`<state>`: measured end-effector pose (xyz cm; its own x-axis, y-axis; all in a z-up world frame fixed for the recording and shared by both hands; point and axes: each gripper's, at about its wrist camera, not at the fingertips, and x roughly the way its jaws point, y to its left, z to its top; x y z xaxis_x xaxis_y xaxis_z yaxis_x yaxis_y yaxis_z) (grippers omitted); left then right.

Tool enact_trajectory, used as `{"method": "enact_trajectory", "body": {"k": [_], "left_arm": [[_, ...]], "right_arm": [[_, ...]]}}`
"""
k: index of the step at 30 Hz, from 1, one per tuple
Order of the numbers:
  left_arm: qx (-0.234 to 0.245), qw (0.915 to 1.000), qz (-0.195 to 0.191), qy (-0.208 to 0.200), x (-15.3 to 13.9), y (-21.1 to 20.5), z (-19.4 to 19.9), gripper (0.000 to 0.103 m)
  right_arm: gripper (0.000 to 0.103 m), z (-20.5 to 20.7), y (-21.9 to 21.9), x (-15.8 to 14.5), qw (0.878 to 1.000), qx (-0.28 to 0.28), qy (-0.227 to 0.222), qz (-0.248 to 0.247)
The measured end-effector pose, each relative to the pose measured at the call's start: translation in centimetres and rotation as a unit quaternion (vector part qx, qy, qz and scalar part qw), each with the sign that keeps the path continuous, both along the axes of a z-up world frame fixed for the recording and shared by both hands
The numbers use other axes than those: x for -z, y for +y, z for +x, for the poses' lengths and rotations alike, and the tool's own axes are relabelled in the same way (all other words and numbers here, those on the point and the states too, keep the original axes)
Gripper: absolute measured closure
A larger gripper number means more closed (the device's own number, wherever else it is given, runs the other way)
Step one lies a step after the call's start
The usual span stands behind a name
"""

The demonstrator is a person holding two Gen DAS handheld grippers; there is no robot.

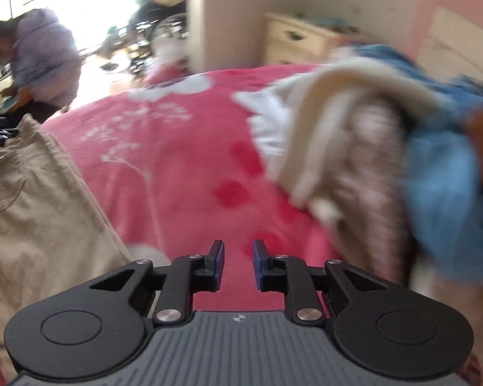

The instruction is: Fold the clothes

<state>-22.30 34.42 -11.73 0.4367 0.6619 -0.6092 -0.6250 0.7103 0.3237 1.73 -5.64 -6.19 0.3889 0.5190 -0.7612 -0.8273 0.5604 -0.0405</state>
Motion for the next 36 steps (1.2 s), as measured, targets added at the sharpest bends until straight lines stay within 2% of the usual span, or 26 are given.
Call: {"method": "enact_trajectory", "body": {"k": [3,6,9,12,15,17,22,24,28,31,33,36], "left_arm": [[0.03,0.9989,-0.017,-0.033,-1.8,-2.4,0.3,0.043],[0.06,0.9955,-0.034,-0.065,-3.6,-4.8,0.6,0.043],[0.139,0.9834,-0.099,-0.061,-2.7,-8.7,3.6,0.043],[0.203,0.9681,-0.142,-0.04,-1.0,-12.9,6.4,0.043],[0.235,0.9568,-0.168,-0.032,0.5,-16.4,7.7,0.043],[0.244,0.9552,-0.165,-0.03,1.5,-18.1,8.1,0.043],[0.266,0.9576,-0.111,0.013,4.5,-20.7,9.4,0.043],[0.272,0.9576,-0.095,0.015,4.5,-21.1,9.1,0.043],[0.272,0.9574,-0.098,0.011,4.6,-20.7,8.9,0.043],[0.27,0.9575,-0.103,0.006,4.7,-20.4,8.9,0.042],[0.266,0.9584,-0.104,0.0,4.6,-20.8,8.6,0.042],[0.259,0.9598,-0.107,-0.009,4.7,-20.7,8.4,0.042]], "right_arm": [[0.083,-2.4,-3.8,-0.4,1.0,0.004,-0.001,0.001],[0.083,-4.6,-4.4,1.8,0.999,-0.034,-0.003,-0.027],[0.083,-5.9,-3.1,4.1,0.995,-0.085,-0.008,-0.055],[0.082,-6.4,-1.8,5.3,0.989,-0.12,-0.028,-0.079],[0.081,-6.3,-1.4,6.3,0.985,-0.138,-0.033,-0.097],[0.081,-6.1,-1.3,7.0,0.983,-0.145,-0.029,-0.105],[0.081,-5.9,-1.1,7.5,0.982,-0.154,-0.021,-0.11],[0.081,-6.3,-1.2,7.5,0.98,-0.164,-0.021,-0.115],[0.082,-6.8,-1.1,7.8,0.979,-0.164,-0.023,-0.121],[0.091,-6.8,-0.9,7.8,0.981,-0.151,-0.025,-0.118],[0.1,-7.0,-0.9,7.7,0.982,-0.143,-0.041,-0.117],[0.1,-7.8,-1.2,7.0,0.983,-0.126,-0.069,-0.111]]}}
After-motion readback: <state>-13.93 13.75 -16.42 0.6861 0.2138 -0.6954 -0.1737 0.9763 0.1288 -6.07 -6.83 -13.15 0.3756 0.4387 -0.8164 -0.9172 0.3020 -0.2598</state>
